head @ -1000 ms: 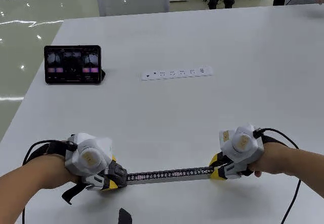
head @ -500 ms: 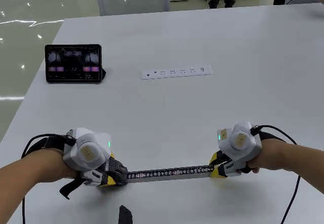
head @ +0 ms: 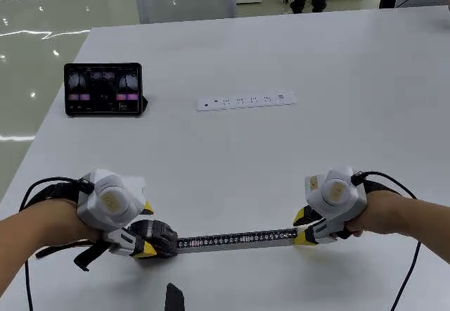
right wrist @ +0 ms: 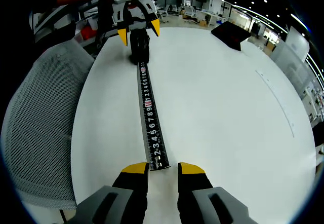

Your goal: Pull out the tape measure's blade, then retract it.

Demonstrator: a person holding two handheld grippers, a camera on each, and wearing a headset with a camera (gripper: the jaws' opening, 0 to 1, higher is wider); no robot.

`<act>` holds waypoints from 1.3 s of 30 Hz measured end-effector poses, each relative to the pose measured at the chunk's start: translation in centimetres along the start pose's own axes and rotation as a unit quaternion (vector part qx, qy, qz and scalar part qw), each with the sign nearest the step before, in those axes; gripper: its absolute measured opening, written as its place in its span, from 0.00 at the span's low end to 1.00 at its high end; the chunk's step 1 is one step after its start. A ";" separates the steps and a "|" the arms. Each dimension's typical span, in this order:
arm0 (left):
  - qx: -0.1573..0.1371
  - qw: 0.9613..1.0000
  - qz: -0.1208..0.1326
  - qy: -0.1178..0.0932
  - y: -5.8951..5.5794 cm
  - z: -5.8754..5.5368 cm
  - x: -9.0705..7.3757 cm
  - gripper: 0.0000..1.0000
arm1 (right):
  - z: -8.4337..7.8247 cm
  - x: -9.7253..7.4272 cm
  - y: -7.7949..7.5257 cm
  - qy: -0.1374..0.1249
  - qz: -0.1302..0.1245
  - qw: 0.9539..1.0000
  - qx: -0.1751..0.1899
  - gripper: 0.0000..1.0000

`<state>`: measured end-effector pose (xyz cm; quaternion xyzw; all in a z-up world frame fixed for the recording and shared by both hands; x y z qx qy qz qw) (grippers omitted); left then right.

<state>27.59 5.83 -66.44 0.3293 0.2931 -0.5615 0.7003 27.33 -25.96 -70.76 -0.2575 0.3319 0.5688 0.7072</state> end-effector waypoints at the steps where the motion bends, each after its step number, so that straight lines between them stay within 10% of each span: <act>1: -0.003 1.000 0.001 -0.003 0.0 0.1 -0.1 0.50 | 0.1 -0.2 0.0 0.000 -0.003 1.000 0.002 0.22; 14: -0.076 0.996 0.026 -0.034 0.1 0.2 -0.7 0.80 | 0.5 -1.6 0.3 -0.009 -0.020 0.999 0.025 0.32; 20: -0.139 0.988 0.045 -0.050 -0.3 -0.4 -1.1 0.91 | 0.2 -2.4 0.2 -0.033 -0.060 0.996 0.064 0.38; 25: -0.213 0.969 0.077 -0.098 -1.0 -1.0 -1.6 0.99 | -0.1 -3.6 0.0 -0.058 -0.105 0.988 0.097 0.40; 39: -0.305 0.912 0.196 -0.191 -1.6 -3.8 -4.5 0.99 | -2.4 -7.0 1.7 -0.112 -0.153 0.969 0.158 0.64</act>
Point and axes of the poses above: the centre of the closed fingertips' face, and the gripper's own axes: x roughly forward along the fingers, y roughly to its left, z roughly out of its top, the point moved 7 cm from there along -x, roughly backward along the fingers, and after that the axes turned 10 degrees about -y, right-handed, at the moved point
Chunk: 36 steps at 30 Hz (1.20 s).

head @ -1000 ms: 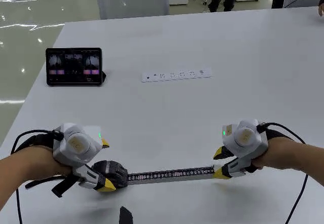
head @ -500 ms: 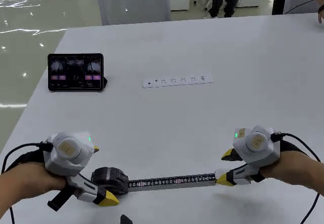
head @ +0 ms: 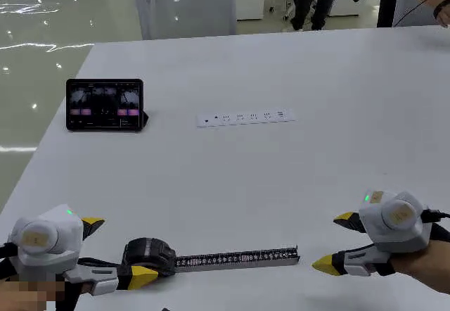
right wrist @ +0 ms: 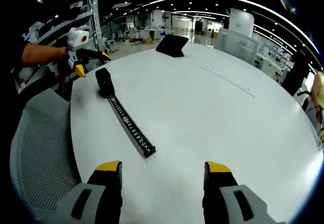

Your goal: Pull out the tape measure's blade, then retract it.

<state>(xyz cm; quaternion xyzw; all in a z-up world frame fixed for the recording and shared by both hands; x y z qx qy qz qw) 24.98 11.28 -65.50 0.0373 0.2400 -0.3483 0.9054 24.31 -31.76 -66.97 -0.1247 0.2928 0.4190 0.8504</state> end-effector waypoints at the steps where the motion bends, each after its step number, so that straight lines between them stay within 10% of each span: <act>1: -0.006 1.000 0.001 -0.003 0.0 -0.1 -0.2 0.99 | -0.2 -0.3 0.0 -0.002 -0.002 1.000 0.000 0.65; 8: 0.018 0.999 0.031 -0.033 0.2 -0.3 -1.7 0.99 | -1.2 -2.2 0.1 -0.018 -0.022 1.000 0.008 0.72; 36: 0.018 0.998 0.040 -0.034 -0.9 -2.8 -6.1 0.99 | -5.7 -7.4 1.8 -0.042 -0.064 0.997 0.027 0.99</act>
Point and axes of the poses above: the centre of the closed fingertips' face, and the gripper's own axes: x roughly forward along the fingers, y roughly to its left, z roughly out of its top, the point moved 7 cm from there along -x, roughly backward along the fingers, and after that the axes turned 10 degrees about -y, right-handed, at the moved point
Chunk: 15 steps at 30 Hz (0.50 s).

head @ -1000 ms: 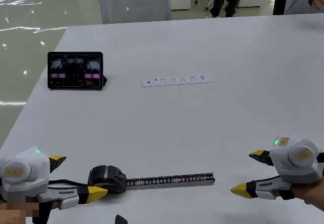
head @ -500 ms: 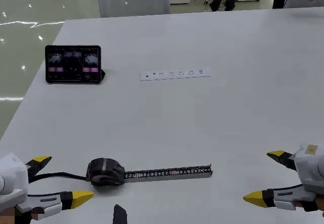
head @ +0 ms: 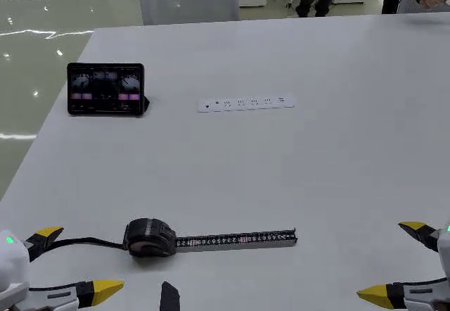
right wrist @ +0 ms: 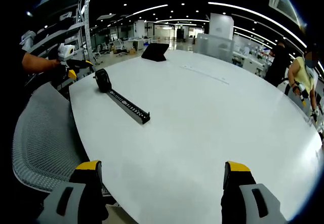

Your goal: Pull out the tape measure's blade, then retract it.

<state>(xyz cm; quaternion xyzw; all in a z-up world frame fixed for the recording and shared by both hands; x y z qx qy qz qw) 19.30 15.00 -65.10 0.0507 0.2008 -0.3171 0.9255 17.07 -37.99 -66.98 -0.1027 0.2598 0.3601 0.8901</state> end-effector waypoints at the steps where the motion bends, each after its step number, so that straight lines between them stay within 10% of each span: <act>1: -0.004 1.000 0.005 -0.015 0.2 0.2 -0.1 0.99 | 0.1 -0.2 0.2 -0.003 0.001 1.000 -0.002 0.99; 15: 0.014 1.000 -0.004 -0.011 0.2 0.5 -0.5 0.99 | 0.4 -1.0 0.1 -0.011 -0.006 1.000 0.010 0.99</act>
Point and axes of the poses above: the centre of the closed fingertips' face, and the gripper's own axes: x roughly forward along the fingers, y roughly to its left, z roughly out of its top, the point moved 7 cm from there along -x, roughly backward along the fingers, and after that the axes turned 10 degrees about -y, right-handed, at the moved point
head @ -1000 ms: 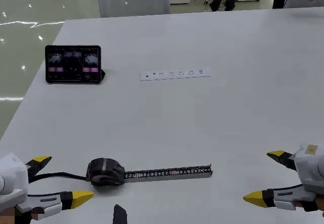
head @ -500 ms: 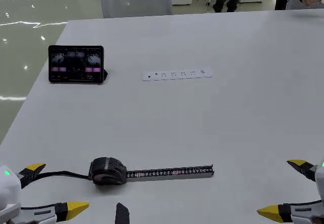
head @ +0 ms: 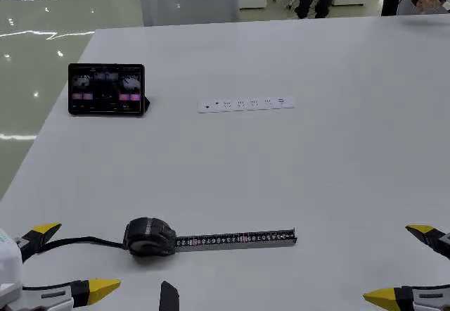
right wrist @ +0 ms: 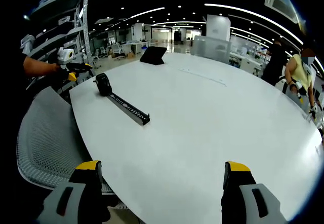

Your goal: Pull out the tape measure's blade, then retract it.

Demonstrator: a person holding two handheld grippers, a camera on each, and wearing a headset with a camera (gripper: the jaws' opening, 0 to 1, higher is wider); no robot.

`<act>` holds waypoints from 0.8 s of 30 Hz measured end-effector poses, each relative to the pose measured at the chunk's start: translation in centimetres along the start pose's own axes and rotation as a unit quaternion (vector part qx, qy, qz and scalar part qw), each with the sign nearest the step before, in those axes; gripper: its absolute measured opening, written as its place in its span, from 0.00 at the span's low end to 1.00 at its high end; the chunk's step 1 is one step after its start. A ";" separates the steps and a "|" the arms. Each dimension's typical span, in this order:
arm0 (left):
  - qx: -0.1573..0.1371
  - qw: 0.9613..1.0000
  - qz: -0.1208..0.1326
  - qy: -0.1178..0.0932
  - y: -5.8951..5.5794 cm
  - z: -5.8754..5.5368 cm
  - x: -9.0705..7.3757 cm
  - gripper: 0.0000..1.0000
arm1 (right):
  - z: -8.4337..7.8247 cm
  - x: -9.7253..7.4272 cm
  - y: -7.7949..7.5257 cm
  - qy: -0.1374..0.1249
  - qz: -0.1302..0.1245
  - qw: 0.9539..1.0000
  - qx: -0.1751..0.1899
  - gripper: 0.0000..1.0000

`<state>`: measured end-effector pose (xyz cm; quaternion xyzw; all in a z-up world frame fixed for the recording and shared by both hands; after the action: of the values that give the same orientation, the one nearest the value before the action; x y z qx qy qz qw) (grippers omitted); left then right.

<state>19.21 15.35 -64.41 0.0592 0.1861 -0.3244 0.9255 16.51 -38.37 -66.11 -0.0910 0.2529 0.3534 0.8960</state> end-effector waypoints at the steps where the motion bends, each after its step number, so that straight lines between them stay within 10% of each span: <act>1: -0.001 1.000 0.001 0.001 0.0 0.0 0.0 0.99 | -0.1 -0.1 0.0 0.003 -0.003 1.000 0.002 0.99; 24: -0.010 0.999 0.003 0.040 -0.7 0.2 1.2 0.99 | 1.1 1.7 -0.4 0.032 0.029 0.999 -0.009 0.99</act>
<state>19.70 14.09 -64.63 0.0639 0.2263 -0.3171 0.9188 18.29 -37.29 -66.07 -0.1031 0.2803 0.3787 0.8760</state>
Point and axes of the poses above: the centre of the closed fingertips' face, and the gripper's own axes: x roughly forward along the fingers, y roughly to its left, z roughly out of its top, the point moved 7 cm from there along -x, roughly backward along the fingers, and after that the axes turned 10 degrees about -y, right-handed, at the moved point
